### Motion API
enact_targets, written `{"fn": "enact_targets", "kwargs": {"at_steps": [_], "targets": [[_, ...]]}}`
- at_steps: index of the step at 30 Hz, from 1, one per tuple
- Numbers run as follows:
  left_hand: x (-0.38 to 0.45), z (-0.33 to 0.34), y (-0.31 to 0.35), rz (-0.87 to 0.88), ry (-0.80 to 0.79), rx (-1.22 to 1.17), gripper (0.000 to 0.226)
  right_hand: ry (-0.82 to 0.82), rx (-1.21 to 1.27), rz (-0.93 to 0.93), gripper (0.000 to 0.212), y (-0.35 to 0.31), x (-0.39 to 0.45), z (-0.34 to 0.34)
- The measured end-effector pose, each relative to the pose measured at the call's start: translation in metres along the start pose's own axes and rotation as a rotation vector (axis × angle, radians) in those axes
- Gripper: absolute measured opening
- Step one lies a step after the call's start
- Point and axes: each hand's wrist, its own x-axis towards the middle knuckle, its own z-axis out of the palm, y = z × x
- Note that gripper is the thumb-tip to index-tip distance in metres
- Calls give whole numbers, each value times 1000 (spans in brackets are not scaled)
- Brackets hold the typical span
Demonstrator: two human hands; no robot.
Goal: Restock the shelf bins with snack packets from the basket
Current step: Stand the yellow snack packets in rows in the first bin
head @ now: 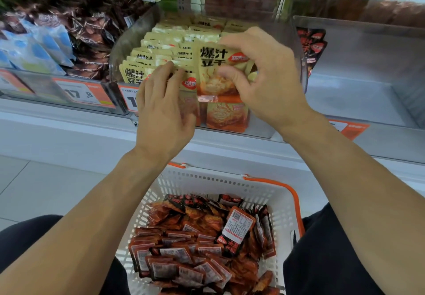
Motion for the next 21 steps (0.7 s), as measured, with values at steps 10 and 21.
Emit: {"fn": "enact_targets", "kwargs": {"at_steps": [10, 21], "targets": [[0, 2, 2, -11, -18, 1, 71, 52, -59, -75, 14, 13, 7, -32], [0, 3, 3, -13, -15, 6, 71, -6, 18, -136, 18, -1, 1, -27]]}}
